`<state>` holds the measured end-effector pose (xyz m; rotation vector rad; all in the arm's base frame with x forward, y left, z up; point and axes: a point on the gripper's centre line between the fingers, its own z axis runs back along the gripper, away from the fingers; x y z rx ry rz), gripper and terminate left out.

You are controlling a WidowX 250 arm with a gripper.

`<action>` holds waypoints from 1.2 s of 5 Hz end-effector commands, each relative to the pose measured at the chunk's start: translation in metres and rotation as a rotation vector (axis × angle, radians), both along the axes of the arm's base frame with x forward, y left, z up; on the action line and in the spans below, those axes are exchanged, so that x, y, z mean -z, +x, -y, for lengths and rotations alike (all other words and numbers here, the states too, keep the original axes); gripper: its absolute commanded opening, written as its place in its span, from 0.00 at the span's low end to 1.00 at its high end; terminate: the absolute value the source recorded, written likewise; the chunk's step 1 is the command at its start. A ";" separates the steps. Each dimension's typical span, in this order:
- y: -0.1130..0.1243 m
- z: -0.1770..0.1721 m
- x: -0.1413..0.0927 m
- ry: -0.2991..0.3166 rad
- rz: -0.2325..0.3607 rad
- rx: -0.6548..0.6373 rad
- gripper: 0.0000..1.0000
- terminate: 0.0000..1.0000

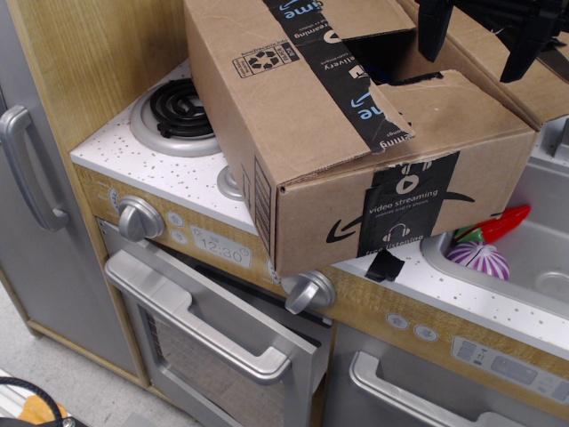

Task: Open large4fbox flaps

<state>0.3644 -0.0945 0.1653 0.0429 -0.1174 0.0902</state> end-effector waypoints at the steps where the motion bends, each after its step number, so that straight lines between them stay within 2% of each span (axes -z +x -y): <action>1: 0.000 0.000 0.000 0.000 0.000 0.000 1.00 0.00; 3: 0.004 -0.001 0.025 -0.058 0.004 0.016 1.00 0.00; 4: 0.002 -0.007 0.035 -0.038 -0.031 0.022 1.00 0.00; 5: 0.001 -0.008 0.040 0.017 -0.102 -0.026 1.00 0.00; 6: -0.003 -0.014 0.040 0.031 -0.140 -0.022 1.00 0.00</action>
